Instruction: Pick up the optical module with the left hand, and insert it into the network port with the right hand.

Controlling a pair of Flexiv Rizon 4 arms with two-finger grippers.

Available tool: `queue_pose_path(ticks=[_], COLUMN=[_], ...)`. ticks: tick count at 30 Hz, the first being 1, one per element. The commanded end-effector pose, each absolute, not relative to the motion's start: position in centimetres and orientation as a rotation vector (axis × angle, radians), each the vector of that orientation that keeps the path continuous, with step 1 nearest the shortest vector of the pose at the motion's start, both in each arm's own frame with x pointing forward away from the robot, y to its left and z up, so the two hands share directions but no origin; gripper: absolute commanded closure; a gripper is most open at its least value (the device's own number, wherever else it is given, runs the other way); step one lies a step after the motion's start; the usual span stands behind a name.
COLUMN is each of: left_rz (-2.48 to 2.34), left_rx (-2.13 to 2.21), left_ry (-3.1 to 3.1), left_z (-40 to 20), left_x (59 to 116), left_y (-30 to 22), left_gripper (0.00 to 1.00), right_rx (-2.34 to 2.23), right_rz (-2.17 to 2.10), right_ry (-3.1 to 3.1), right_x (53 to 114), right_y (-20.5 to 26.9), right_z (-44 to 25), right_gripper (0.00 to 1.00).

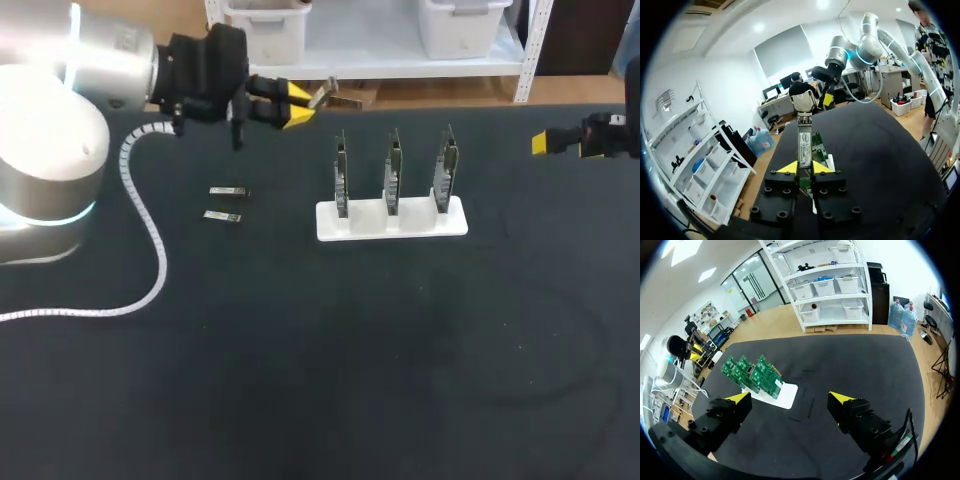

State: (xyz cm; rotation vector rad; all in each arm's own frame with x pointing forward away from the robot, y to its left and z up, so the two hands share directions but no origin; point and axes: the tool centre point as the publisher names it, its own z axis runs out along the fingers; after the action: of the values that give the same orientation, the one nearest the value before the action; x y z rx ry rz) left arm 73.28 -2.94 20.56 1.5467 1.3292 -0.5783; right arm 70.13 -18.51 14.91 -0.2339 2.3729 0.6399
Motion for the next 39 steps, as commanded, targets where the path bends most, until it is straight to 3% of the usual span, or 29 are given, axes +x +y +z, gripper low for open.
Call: queue_pose_path(ticks=[1,11,39], left_rz=[-0.633,-0.712,-0.684], left_rx=[1.481,1.388,1.417], left_ry=[1.26,1.207,1.248], left_z=[19.9,20.1,20.0], left_x=[72.7,70.4,70.1], left_y=[-4.0,-6.2,-6.0], left_gripper=[1.0,1.0,1.0], right_rx=[-0.23,-0.23,-0.23], right_rz=[0.633,0.633,0.633], right_ry=[2.375,2.375,2.375], right_x=[70.0,70.0,70.0], right_y=[-18.5,-18.5,-18.5], right_z=[15.0,15.0,15.0], right_gripper=[0.0,0.0,0.0])
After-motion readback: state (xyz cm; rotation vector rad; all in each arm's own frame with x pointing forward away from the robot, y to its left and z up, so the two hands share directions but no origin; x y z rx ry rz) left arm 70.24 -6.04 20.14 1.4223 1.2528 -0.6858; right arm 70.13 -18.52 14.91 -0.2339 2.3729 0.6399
